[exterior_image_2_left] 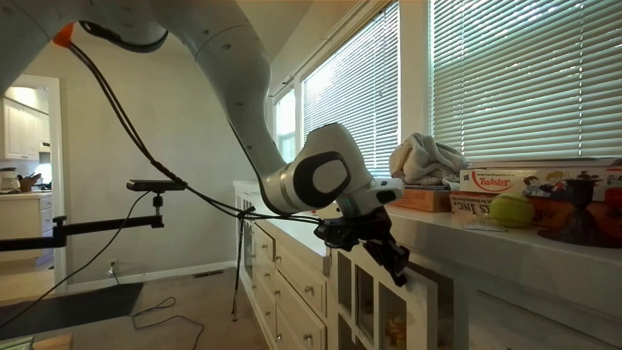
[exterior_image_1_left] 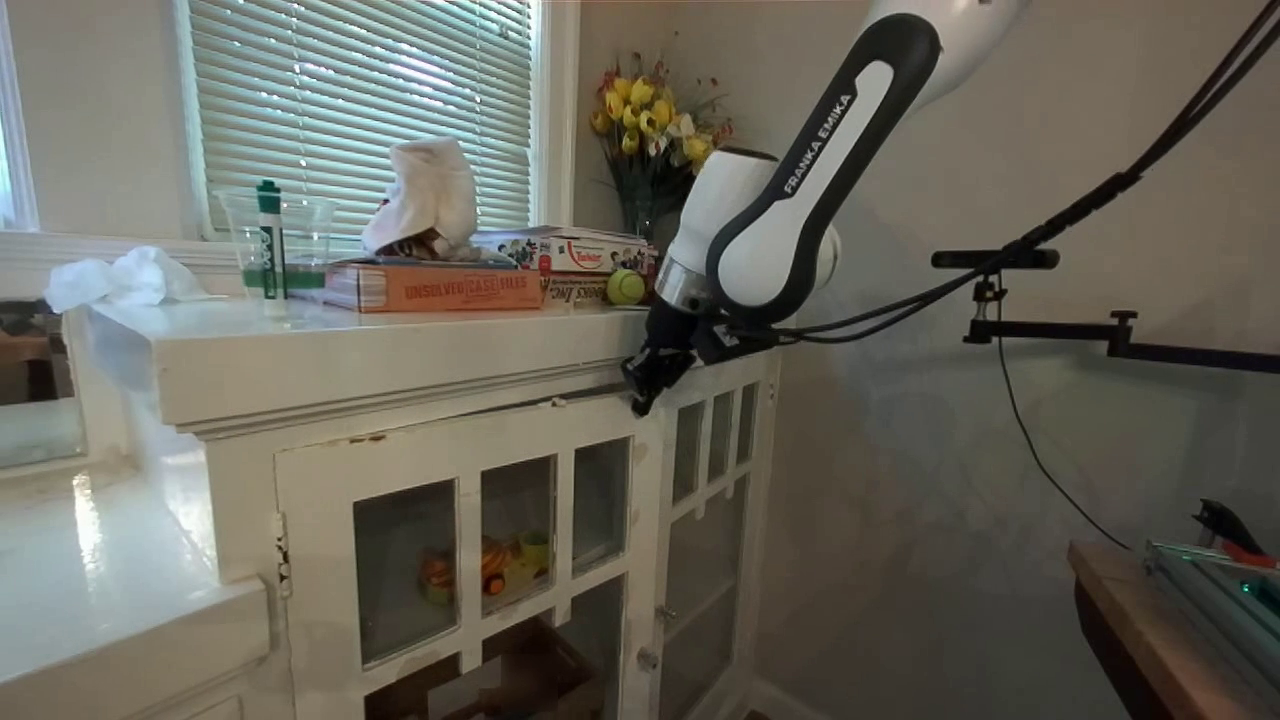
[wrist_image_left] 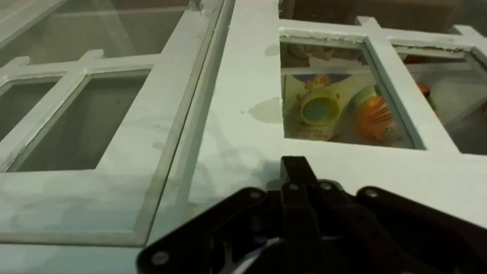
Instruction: Close the cupboard completely
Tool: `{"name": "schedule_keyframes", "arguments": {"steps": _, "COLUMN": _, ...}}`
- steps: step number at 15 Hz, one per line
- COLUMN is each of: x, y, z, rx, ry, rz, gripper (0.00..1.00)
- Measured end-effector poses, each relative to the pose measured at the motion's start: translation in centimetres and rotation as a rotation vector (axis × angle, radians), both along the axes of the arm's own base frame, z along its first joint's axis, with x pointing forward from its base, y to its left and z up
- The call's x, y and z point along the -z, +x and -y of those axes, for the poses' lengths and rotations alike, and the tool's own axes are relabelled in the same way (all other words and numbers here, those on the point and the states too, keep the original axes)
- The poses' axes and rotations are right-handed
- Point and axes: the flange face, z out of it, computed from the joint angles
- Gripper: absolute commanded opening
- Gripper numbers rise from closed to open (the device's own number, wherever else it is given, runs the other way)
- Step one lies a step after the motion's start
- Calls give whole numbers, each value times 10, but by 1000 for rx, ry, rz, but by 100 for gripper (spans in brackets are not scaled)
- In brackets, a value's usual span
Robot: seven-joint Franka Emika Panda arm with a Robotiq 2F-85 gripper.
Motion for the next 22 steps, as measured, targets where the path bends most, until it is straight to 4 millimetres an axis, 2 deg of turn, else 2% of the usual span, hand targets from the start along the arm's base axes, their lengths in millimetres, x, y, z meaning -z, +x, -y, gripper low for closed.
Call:
{"name": "schedule_keyframes", "arguments": {"steps": 3, "x": 4, "y": -5, "z": -3, "rx": 95, "ry": -25, "rz": -78, "gripper": 0}}
{"name": "schedule_keyframes", "arguments": {"steps": 6, "x": -1, "y": -12, "z": -17, "rx": 168, "ry": -9, "rz": -164, "gripper": 0}}
{"name": "schedule_keyframes", "arguments": {"steps": 8, "x": -19, "y": -18, "z": -30, "rx": 182, "ry": 17, "rz": -210, "gripper": 0}}
{"name": "schedule_keyframes", "arguments": {"steps": 13, "x": -94, "y": -39, "z": -63, "rx": 198, "ry": 133, "rz": -282, "gripper": 0}}
{"name": "schedule_keyframes", "arguments": {"steps": 15, "x": -104, "y": -50, "z": -65, "rx": 234, "ry": 163, "rz": -313, "gripper": 0}}
{"name": "schedule_keyframes", "arguments": {"steps": 17, "x": -95, "y": -63, "z": -60, "rx": 283, "ry": 179, "rz": -356, "gripper": 0}}
{"name": "schedule_keyframes", "arguments": {"steps": 19, "x": -77, "y": -77, "z": -51, "rx": 325, "ry": 189, "rz": -384, "gripper": 0}}
{"name": "schedule_keyframes", "arguments": {"steps": 22, "x": -48, "y": -94, "z": -33, "rx": 314, "ry": 164, "rz": -315, "gripper": 0}}
